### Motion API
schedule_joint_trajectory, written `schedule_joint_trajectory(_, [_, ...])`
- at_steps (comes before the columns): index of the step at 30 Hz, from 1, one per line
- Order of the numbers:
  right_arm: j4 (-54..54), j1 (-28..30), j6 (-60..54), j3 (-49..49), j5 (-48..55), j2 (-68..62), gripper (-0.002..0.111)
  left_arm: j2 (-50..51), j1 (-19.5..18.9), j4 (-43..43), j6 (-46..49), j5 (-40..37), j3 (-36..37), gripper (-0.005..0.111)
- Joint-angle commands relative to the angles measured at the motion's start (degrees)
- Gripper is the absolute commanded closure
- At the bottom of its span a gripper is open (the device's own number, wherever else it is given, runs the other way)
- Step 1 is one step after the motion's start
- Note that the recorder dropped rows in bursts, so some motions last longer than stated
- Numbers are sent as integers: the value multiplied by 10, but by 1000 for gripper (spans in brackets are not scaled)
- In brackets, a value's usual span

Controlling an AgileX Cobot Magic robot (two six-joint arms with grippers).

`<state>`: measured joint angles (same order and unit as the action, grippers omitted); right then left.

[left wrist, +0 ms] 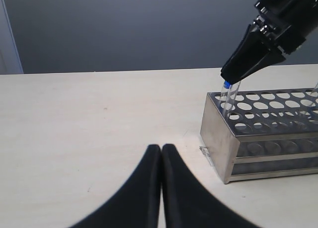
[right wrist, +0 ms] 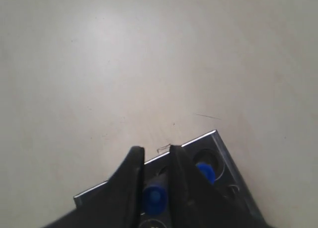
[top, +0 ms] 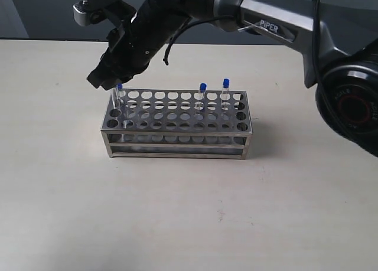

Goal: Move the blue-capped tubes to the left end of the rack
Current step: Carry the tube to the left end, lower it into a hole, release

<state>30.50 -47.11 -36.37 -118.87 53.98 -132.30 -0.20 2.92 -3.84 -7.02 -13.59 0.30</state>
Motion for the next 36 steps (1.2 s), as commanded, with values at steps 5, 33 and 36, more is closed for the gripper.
schedule_joint_trajectory(5, [26,-9,1,-1,19,-17,109,2,6,-1,0,3,-3,106])
schedule_joint_trajectory(33, [-50,-9,70,-1,121,78,73,2,6,-1,0,3,-3,106])
schedule_joint_trajectory(36, [-123,-9,102,-1,136,94,73,2,6,-1,0,3,-3,106])
